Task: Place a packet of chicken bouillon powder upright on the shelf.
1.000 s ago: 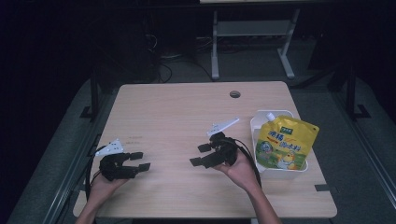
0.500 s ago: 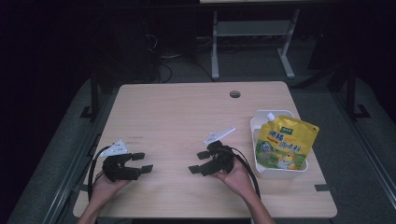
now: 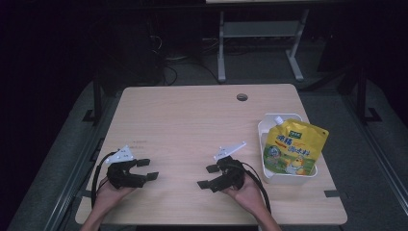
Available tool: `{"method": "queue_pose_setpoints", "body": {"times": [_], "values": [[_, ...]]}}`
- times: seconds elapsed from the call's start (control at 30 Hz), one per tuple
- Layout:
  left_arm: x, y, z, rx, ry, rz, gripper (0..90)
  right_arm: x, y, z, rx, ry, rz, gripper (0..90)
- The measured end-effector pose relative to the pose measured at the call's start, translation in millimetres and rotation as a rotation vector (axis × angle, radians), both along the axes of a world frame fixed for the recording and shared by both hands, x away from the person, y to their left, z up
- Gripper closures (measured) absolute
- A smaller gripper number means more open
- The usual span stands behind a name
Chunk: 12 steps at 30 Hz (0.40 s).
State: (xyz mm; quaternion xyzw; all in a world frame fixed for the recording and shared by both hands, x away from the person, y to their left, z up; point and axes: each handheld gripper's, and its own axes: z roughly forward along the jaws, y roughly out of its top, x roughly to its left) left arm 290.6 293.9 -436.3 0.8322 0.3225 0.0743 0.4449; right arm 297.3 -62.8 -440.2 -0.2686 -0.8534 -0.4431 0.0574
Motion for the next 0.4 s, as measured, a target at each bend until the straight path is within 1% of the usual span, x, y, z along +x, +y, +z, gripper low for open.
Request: {"method": "queue_pose_setpoints", "body": {"times": [0.07, 0.13, 0.23, 0.4], "values": [[0.0, 0.7, -0.4, -0.003, 0.001, 0.002, 31.0, -5.6, -2.4, -2.1, -0.005, -0.007, -0.002, 26.5], [0.0, 1.3, -0.4, -0.008, 0.002, 0.003, 31.0, -9.5, -4.8, -5.4, -0.001, -0.003, 0.001, 26.0], [-0.1, 1.3, -0.3, -0.011, 0.002, 0.004, 31.0, -10.4, -4.6, -6.7, -0.005, -0.001, -0.002, 25.4], [0.1, 1.9, -0.3, -0.016, 0.001, 0.007, 30.7, -9.6, -1.9, -8.6, 0.005, -0.002, -0.002, 24.5]]}}
